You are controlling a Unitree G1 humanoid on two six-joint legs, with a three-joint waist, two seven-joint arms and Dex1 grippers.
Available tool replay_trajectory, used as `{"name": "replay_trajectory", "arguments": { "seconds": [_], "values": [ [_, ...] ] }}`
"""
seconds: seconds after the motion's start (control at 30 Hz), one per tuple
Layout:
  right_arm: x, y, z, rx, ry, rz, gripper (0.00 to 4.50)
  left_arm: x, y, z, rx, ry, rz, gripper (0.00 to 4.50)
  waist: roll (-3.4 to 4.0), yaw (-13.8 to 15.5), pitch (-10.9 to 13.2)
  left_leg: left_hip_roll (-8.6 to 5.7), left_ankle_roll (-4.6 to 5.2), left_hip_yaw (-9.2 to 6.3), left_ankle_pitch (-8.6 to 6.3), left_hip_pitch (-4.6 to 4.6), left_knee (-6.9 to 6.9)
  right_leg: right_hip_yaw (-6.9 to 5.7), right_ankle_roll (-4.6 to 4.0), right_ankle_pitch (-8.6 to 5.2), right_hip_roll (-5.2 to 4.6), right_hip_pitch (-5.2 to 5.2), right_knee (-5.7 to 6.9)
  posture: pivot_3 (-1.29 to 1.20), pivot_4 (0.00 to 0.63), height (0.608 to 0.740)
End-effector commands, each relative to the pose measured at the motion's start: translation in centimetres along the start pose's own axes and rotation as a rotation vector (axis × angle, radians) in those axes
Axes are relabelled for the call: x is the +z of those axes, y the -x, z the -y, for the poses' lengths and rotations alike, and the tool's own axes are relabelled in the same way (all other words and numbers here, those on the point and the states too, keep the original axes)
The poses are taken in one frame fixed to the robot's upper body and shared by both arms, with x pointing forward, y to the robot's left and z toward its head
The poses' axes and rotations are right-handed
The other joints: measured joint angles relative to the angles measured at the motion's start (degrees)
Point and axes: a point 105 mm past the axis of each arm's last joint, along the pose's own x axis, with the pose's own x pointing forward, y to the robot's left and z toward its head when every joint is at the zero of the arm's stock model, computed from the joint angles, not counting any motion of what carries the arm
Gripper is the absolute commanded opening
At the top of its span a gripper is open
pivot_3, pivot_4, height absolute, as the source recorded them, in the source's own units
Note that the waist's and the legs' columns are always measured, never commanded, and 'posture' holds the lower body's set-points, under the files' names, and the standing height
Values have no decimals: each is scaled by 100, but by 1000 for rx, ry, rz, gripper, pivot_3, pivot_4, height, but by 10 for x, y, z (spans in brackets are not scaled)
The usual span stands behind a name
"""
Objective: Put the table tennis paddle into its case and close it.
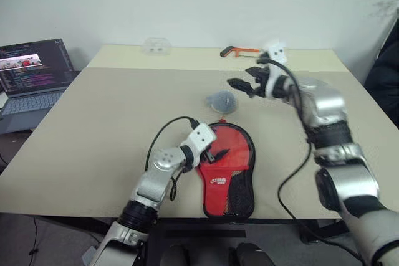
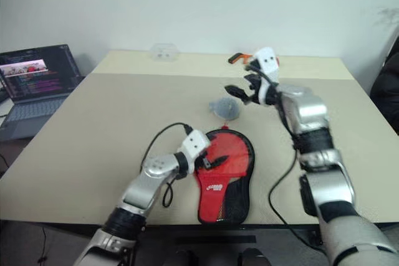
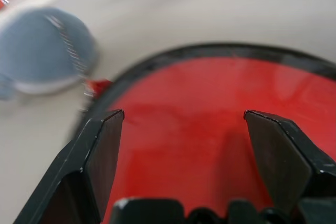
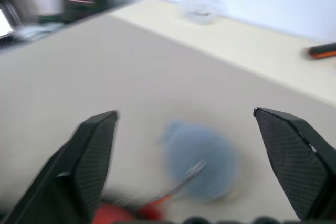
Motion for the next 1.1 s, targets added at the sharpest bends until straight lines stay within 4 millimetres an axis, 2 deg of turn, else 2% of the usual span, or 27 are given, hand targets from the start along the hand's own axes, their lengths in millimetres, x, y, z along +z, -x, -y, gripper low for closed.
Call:
{"name": "replay_trajectory", "arguments": {
  "seconds": [0.03, 0.17, 0.33, 0.53, 0.63, 1.1],
  "values": [
    [0, -18, 11, -135, 26, 29, 4500, -6, 0, -4, 48, -6, -43, 3975, 0, 1, 0, -1, 0, 1, 0, 0, -3, 0, 0, 0, -3, 0, 0, 0, 150, 740],
    [-16, -30, 8, -217, -24, 2, 4500, -3, -1, -7, 74, 2, -47, 3975, 1, 37, 0, -7, -1, 3, 0, -2, -11, -2, -1, 0, -11, -1, -4, 0, 150, 740],
    [-48, -42, -19, -150, -147, -73, 4500, 2, 3, -12, 112, 9, -47, 3975, 4, 50, 2, -6, -1, 1, 0, 0, -11, -3, -1, 0, -10, -1, 2, 0, 150, 740],
    [-77, -47, -33, -164, -176, -134, 4500, 10, 9, -11, 124, 10, -52, 3975, 7, 56, 5, -5, -2, -1, 0, -1, -11, -4, -1, 0, -8, -2, 4, 0, 150, 740],
    [-81, -49, -37, -204, -160, -138, 4500, 11, 13, -11, 130, 4, -63, 3975, 8, 50, 5, -5, -2, 0, -1, -1, -11, -3, -1, 0, -9, -2, 2, 0, 150, 740],
    [-96, -45, -26, -422, 22, -190, 4500, 16, 24, -14, 180, -1, -86, 3975, 8, 50, 5, -5, -2, 0, -1, -1, -14, -2, -1, 0, -9, -4, 1, 0, 150, 740]
  ]
}}
